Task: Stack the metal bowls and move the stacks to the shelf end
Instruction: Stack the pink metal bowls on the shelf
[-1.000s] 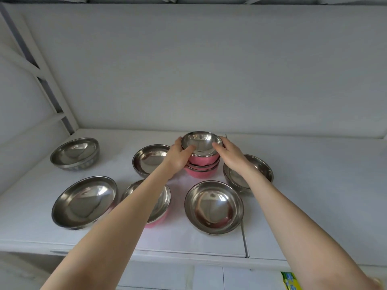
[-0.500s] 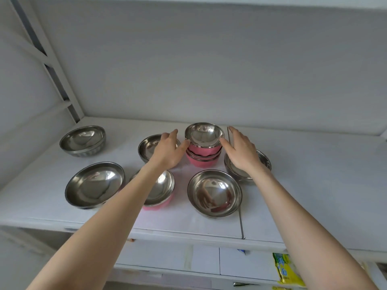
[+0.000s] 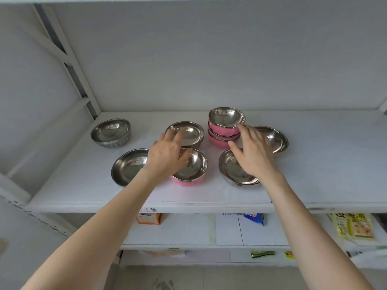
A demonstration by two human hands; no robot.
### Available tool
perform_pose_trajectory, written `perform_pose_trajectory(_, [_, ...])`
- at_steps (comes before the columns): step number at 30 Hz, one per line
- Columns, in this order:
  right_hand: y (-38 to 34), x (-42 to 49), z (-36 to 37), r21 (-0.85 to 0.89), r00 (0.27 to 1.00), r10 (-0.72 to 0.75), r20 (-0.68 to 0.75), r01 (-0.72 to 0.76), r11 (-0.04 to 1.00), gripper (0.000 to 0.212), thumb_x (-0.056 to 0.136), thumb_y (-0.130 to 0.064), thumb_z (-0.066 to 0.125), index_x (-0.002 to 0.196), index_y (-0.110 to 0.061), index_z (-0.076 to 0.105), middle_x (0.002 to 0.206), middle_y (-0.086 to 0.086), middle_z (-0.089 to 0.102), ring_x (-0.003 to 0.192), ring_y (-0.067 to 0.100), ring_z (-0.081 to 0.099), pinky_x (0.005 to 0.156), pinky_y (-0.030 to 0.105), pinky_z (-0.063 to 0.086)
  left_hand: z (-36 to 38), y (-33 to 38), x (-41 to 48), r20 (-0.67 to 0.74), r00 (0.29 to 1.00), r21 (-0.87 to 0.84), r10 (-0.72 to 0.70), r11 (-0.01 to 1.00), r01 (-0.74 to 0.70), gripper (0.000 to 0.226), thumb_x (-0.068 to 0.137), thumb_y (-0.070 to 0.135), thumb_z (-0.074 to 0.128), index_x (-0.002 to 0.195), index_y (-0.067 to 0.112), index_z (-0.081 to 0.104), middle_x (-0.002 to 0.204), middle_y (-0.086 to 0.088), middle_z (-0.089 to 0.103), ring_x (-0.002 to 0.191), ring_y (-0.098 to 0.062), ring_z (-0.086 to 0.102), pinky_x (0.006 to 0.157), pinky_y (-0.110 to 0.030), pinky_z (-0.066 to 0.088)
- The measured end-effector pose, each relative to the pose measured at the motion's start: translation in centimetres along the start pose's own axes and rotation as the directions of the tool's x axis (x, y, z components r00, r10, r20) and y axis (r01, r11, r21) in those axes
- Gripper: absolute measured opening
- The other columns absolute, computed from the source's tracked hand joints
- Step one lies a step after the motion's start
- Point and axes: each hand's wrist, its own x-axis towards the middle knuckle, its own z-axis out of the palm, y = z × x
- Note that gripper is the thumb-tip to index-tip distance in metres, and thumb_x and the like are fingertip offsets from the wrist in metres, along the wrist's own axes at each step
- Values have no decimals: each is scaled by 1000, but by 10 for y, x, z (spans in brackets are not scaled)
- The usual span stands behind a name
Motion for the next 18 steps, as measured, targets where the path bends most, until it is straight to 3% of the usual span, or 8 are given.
perform_pose_trajectory(3, [-25,-18,4,31,999,34,23,-35,999,61,97,-43,45,145,-7,35,148,15,43,137,32,37,111,44,26,1,-18,-20,44,999,29,6,1000,-7,63,95,47,48,148,14,35,133,-15,50,113,-37,51,86,-48,48])
perform_pose_trajectory(8, [-54,-45,16,131,995,81,55,-88,987,61,96,-40,50,145,-6,36,144,14,48,131,32,43,104,41,33,8,-43,-34,107,994,0,-16,1000,16,62,96,48,44,147,13,36,135,-14,50,119,-35,50,91,-48,47])
perform_pose_trajectory(12, [-72,-61,37,206,989,119,86,-135,969,63,95,-42,50,145,-6,35,147,11,44,135,28,40,108,40,34,17,-58,-37,140,990,-25,8,1000,-5,66,96,51,43,149,13,33,139,-12,48,125,-33,47,98,-48,45])
perform_pose_trajectory(18, [-98,-81,63,340,969,223,108,-247,908,65,95,-45,49,148,-14,30,151,5,39,138,20,35,107,27,28,33,-66,-38,168,983,-54,77,996,-68,68,96,54,40,150,12,31,142,-11,50,134,-31,41,116,-46,24])
